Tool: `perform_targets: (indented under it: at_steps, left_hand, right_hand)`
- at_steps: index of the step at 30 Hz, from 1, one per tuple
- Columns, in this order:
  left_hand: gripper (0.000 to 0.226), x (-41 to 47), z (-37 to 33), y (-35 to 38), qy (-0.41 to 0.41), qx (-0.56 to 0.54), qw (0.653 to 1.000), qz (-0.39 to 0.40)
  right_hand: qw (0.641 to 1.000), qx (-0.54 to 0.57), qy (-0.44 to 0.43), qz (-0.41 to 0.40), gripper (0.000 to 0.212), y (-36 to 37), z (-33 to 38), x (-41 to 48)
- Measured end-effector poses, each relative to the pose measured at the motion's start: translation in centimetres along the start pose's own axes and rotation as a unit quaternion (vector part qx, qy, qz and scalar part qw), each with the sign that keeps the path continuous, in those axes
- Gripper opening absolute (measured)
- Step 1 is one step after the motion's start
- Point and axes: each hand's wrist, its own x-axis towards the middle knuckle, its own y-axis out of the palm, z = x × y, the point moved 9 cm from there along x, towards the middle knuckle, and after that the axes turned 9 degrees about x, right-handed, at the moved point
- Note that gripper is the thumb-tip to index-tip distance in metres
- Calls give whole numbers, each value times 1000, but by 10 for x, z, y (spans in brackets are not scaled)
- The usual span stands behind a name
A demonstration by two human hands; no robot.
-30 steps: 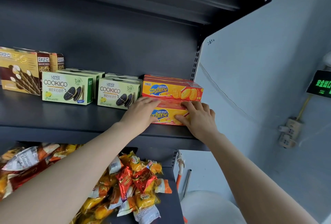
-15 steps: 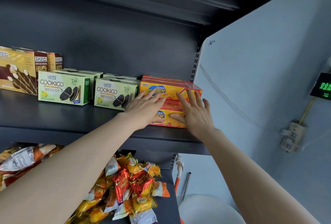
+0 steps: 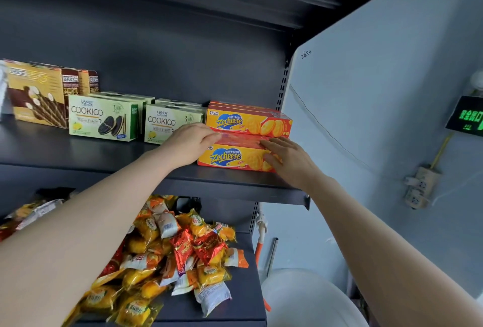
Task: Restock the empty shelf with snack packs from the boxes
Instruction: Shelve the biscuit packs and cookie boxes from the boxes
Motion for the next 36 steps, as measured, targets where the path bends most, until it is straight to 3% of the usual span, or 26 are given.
perform_targets:
  at_steps: [2,6,9,13,18,21,25,36]
  left_hand:
    - [41,-6,-3,-2,12,7,1000,4]
    - [57,-13,-3,-6,6,8,1000,21]
    - [52,-12,-8,-10,26,31,998,45]
    - [50,-8,-3,-25,35,5,999,25]
    - [43,22,-8,-51,44,-15,996,-80]
    - [51,34,-15,-34,38,35,995,-84]
    - [70,40,-20,-3,59,121,987,-83]
    - [76,54,-17,6,68,146,979,-128]
  right_hand:
    - [999,-21,27,17,48,0,-4,-4]
    - [999,-2,53,7,50,-8,-4,-9]
    - [997,-42,59,15,64,-8,-6,-11]
    - [999,-1,27,-17,79,-33,1,-3]
    - [995,-11,31,-95,54,-71,-3,30]
    - [992,-36,68,-97,44,-47,-13,40]
    - [988,-78,54,-118,54,-7,-14,41]
    - [983,-89,19,-161,55,0,-22,50]
